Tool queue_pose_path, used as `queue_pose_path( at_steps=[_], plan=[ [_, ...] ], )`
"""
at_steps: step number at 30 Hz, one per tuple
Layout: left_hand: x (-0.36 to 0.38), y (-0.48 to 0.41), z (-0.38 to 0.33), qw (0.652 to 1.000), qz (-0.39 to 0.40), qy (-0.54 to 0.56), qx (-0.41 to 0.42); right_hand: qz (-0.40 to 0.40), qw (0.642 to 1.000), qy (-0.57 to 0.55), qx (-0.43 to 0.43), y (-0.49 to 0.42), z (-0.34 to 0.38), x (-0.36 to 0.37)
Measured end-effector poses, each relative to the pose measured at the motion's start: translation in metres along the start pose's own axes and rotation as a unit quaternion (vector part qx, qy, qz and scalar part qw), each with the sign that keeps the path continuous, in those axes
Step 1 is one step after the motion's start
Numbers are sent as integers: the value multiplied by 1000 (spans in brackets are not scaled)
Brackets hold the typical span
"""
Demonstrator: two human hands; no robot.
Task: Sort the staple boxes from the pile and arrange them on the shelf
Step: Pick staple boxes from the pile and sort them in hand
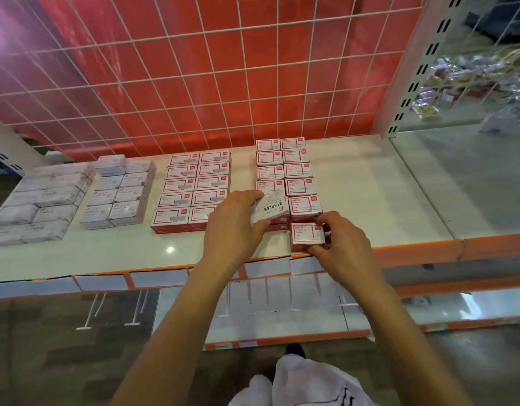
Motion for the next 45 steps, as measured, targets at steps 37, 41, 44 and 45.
queue_pose_path(
  at_steps=[37, 41, 44, 45],
  plan=[
    [0, -11, -5, 1000, -7, 27, -1, -72, 996, 31, 38, -8, 4, -9],
    [-1, -14, -2, 997, -17, 76, -10, -130, 988, -38, -75, -12, 22, -22],
    [-4, -16, 1, 992, -17, 121, -38, -84, 982, -95, -142, -20, 39, -18],
    [-6, -17, 3, 990, -19, 130, -49, -70, 980, -107, -151, -23, 43, -15]
  ],
)
Point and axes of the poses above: each hand's wrist, its own y-axis away from the middle knuckle, its own x-axis out of the palm, z = x × y, the point moved 2 cm from there along -y, towards the middle knuckle, and after that the axes turned 14 degrees about z, right-handed, at the moved point
